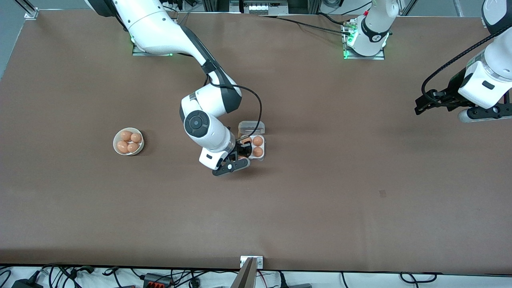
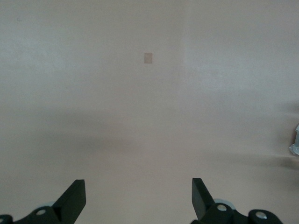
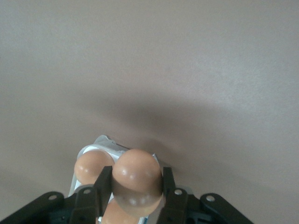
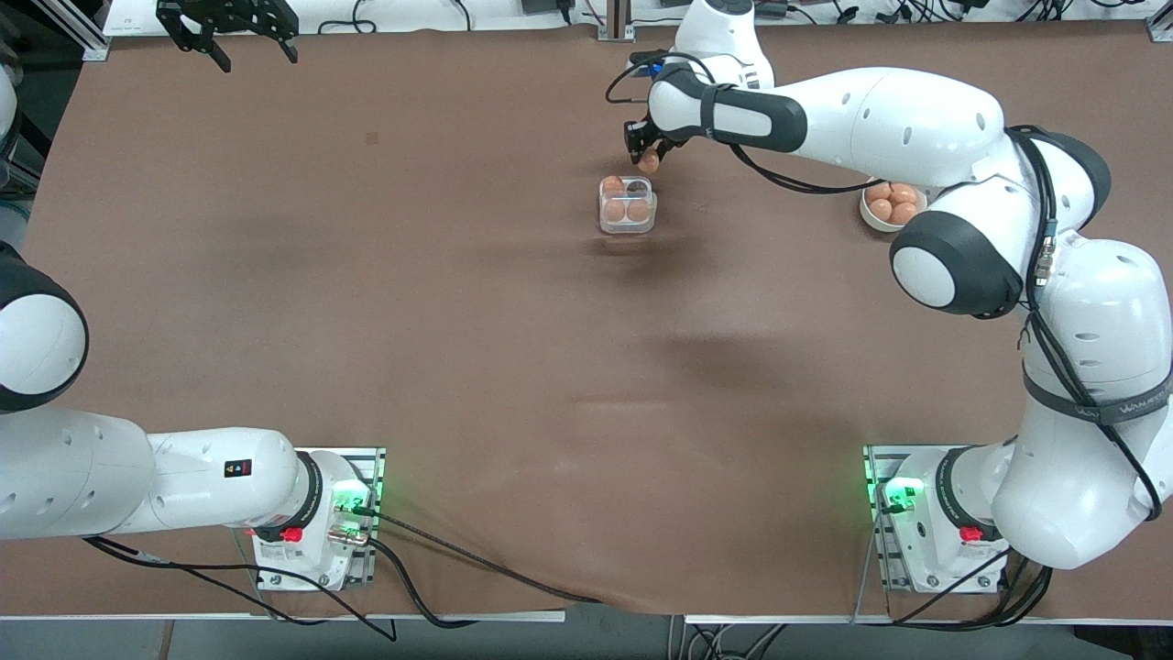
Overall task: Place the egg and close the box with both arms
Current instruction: 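Lower the egg into the empty slot and open the right gripper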
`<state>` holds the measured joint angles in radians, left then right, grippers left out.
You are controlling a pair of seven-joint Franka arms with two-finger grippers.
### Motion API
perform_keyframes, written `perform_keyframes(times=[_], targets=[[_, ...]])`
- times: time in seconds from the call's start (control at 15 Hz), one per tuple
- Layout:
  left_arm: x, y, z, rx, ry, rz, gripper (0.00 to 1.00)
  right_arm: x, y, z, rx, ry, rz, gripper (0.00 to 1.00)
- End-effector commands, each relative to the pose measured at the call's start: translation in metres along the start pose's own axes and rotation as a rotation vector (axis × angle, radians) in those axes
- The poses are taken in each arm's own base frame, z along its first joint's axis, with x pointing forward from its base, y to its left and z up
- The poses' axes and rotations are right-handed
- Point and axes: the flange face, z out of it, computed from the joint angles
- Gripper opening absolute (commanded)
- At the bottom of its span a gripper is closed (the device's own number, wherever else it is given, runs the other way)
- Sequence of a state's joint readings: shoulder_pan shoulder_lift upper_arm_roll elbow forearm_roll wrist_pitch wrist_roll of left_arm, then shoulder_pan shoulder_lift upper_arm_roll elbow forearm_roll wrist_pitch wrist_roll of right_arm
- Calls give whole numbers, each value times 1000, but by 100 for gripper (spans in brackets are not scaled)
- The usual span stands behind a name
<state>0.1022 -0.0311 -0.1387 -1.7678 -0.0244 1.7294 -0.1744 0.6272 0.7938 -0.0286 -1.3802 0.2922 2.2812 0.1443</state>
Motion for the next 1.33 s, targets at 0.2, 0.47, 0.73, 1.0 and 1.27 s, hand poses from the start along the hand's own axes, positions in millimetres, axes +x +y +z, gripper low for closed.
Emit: perform_keyframes(times=[0.2, 0.47, 0.73, 1.0, 1.27], targets=[[-1, -1, -7, 26, 18, 18, 100, -9, -16, 8, -16, -1, 15, 0], [-1, -1, -7, 26, 18, 18, 100, -11, -17, 8, -19, -13, 46, 0], [-1, -1, -7, 26, 16, 18, 100, -9, -19, 5, -17, 4, 66, 0], [-1, -1, -7, 26, 16, 18, 100, -12, -17, 11, -18, 19, 68, 0], [-1, -1, -7, 26, 16, 18, 100, -16, -16, 18, -16, 54, 69, 0]])
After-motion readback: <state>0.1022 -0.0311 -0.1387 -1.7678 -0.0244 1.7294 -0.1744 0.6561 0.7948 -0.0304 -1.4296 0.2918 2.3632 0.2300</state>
